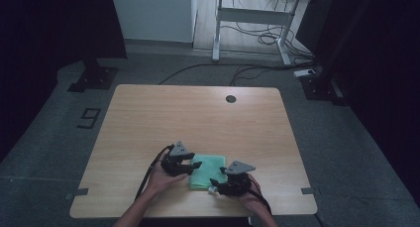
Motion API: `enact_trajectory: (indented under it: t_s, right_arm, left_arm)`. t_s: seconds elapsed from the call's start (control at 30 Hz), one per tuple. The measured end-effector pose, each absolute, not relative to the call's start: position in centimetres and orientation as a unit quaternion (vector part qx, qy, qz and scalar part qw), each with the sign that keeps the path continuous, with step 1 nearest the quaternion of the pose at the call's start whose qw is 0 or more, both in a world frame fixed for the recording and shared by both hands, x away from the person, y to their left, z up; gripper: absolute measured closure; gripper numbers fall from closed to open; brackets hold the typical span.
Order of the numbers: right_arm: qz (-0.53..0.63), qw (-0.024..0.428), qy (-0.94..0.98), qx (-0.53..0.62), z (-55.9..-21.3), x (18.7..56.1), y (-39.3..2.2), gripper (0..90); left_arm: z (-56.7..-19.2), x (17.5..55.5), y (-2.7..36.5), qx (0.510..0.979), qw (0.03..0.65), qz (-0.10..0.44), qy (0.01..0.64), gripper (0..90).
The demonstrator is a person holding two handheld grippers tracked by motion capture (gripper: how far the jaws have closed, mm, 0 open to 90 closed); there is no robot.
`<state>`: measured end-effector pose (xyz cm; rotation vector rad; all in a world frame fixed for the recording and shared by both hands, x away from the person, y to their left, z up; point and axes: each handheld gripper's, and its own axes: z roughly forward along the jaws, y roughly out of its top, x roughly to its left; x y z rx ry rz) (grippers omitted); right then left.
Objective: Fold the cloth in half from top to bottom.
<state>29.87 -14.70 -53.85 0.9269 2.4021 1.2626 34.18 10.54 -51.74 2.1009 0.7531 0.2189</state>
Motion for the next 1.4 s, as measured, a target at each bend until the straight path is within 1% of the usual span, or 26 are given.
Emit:
enact_trajectory:
  t_s: [0.1, 0.17, 0.27, 0.5, 0.8, 1.0, 1.13, 1.4]
  right_arm:
    - [0.425, 0.136, 0.836, 0.319, -54.2, 29.7, -15.0, 39.0]
    - [0.419, 0.135, 0.839, 0.320, -54.5, 29.8, -15.0, 39.0]
    - [0.414, 0.138, 0.842, 0.317, -54.7, 30.0, -14.8, 39.1]
    - [0.409, 0.142, 0.837, 0.333, -54.9, 31.9, -14.6, 40.1]
    - [0.405, 0.152, 0.829, 0.354, -54.8, 35.7, -14.4, 40.4]
    - [0.409, 0.154, 0.824, 0.362, -54.9, 37.3, -14.4, 40.9]
    - [0.422, 0.160, 0.817, 0.359, -54.7, 36.8, -14.6, 39.9]
    - [0.453, 0.168, 0.802, 0.352, -53.6, 34.3, -16.4, 39.4]
  left_arm:
    - [-52.0, 32.6, 10.5, 0.852, 0.432, 0.060, 0.289, 49.7]
    - [-52.7, 31.8, 10.1, 0.862, 0.418, 0.051, 0.282, 49.6]
    - [-53.8, 31.7, 9.6, 0.872, 0.397, 0.056, 0.281, 49.6]
    - [-54.0, 34.2, 9.1, 0.872, 0.387, 0.067, 0.293, 52.7]
    - [-54.1, 38.3, 8.8, 0.867, 0.388, 0.078, 0.303, 53.3]
    - [-54.1, 39.4, 8.8, 0.862, 0.392, 0.080, 0.311, 52.9]
    - [-53.3, 38.8, 9.3, 0.855, 0.404, 0.090, 0.314, 49.6]
    - [-51.2, 36.0, 11.2, 0.837, 0.433, 0.112, 0.315, 48.5]
